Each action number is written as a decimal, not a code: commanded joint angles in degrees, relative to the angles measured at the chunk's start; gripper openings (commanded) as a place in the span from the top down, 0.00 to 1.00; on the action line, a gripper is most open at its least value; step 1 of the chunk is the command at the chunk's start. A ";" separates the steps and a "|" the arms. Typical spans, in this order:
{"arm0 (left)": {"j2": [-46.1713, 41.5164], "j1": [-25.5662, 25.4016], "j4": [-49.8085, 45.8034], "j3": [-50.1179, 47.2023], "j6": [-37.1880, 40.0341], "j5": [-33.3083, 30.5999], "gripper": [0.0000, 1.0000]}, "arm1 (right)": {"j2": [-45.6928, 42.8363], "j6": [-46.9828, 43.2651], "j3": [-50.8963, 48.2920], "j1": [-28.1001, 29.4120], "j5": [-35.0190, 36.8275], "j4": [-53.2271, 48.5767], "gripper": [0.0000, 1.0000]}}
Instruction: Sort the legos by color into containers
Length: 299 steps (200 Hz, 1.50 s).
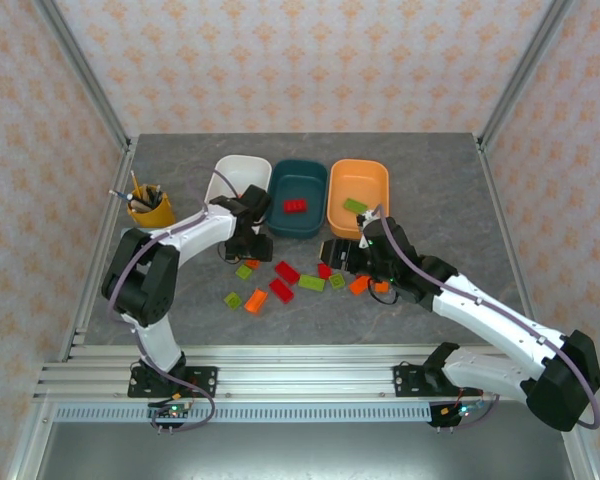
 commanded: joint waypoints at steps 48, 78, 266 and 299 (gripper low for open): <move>4.81 -0.07 2.92 1.72 2.17 -2.58 0.55 | -0.59 1.19 0.79 0.21 0.51 -0.91 0.27; 3.43 -0.16 3.73 1.21 1.77 -3.77 0.66 | -0.59 1.29 1.02 0.21 0.59 -1.35 0.28; 20.66 13.84 -18.50 38.99 -4.41 -15.25 0.66 | 10.24 1.07 14.05 0.21 3.38 8.63 0.25; 24.66 14.43 -17.82 41.28 -3.51 -13.79 0.56 | 9.56 0.96 13.61 0.21 3.73 6.09 0.25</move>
